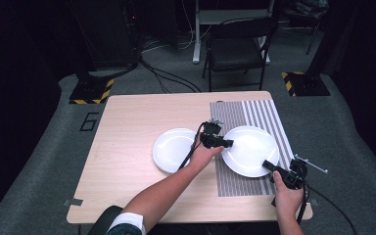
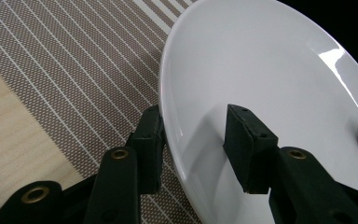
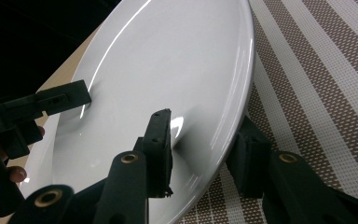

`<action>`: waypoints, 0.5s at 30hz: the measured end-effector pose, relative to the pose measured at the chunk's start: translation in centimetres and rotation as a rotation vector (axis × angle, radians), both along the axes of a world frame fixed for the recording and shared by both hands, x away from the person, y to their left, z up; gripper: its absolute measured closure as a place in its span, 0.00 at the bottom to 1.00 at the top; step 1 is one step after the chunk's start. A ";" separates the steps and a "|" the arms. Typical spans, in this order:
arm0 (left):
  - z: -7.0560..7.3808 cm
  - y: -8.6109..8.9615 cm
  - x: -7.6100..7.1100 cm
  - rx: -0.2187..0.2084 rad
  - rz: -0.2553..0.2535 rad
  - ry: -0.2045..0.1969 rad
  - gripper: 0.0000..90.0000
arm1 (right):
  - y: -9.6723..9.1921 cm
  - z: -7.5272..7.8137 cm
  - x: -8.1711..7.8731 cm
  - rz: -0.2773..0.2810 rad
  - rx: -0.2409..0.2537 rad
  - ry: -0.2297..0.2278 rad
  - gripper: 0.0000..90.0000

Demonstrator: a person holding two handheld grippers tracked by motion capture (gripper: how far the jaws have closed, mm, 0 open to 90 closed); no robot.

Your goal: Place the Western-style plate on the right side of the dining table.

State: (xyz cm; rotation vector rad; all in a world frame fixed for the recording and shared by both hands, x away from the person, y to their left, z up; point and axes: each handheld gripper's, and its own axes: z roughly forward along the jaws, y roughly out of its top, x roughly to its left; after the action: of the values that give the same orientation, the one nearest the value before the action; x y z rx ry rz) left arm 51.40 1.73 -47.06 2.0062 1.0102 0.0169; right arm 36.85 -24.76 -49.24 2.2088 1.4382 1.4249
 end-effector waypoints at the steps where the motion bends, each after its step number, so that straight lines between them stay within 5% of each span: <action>1: 0.0 0.0 0.0 0.002 0.000 -0.001 0.65 | 0.0 0.0 0.0 0.000 0.000 0.000 0.70; 15: -0.4 -0.2 0.1 0.018 0.014 -0.002 0.64 | 0.2 -0.3 0.2 -0.002 -0.011 0.010 0.70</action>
State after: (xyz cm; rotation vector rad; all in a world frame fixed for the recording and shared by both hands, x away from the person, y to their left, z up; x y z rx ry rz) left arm 51.54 1.53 -47.44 2.0146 1.0260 0.0360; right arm 37.05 -24.55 -49.53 2.2130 1.4425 1.4039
